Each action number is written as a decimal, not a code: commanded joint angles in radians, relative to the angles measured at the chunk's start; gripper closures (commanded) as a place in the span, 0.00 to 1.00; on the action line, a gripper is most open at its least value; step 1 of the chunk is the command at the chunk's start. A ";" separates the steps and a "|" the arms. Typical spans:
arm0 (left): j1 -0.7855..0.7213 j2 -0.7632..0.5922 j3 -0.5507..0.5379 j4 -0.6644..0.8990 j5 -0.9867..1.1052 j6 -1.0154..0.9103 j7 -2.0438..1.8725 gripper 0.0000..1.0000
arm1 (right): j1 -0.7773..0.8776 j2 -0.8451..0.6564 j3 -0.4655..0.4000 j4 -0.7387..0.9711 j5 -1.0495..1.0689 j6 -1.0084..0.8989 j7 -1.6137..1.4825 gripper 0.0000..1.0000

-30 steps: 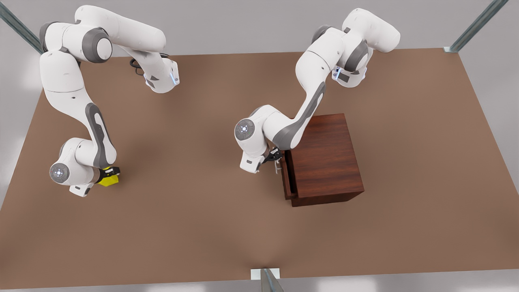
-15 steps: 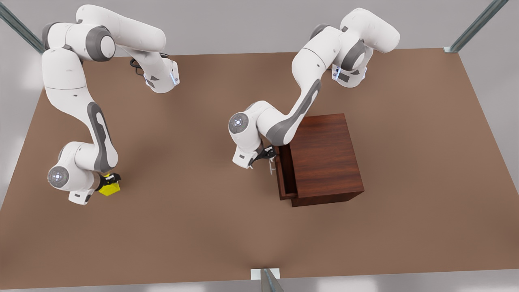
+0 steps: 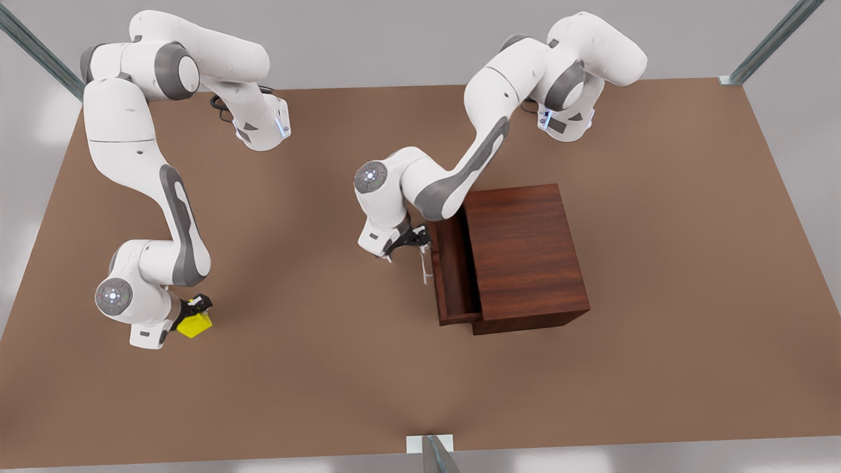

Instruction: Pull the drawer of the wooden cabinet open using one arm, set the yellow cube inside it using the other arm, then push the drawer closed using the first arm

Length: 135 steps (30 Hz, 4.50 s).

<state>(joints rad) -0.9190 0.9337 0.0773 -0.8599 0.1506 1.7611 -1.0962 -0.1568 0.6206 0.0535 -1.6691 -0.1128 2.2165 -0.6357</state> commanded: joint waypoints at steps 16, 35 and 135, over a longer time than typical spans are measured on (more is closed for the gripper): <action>0.738 -0.691 -0.134 -0.416 -0.052 -0.520 0.990 0.00 | 0.181 0.071 0.474 0.413 0.114 -0.014 -0.237 0.39; 0.761 -0.650 -0.117 -0.450 -0.091 -0.526 1.041 0.00 | 0.499 0.142 0.488 0.411 0.179 0.057 -0.272 0.38; 0.430 -0.101 -0.370 -0.387 -0.033 0.242 -1.390 0.79 | 0.172 -0.387 0.006 0.295 0.045 -0.937 0.660 0.00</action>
<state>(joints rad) -0.4927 0.8338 -0.2912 -1.2458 0.1109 2.0048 -2.4759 0.0158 0.2343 0.0593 -1.3749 -0.0683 1.2786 0.0004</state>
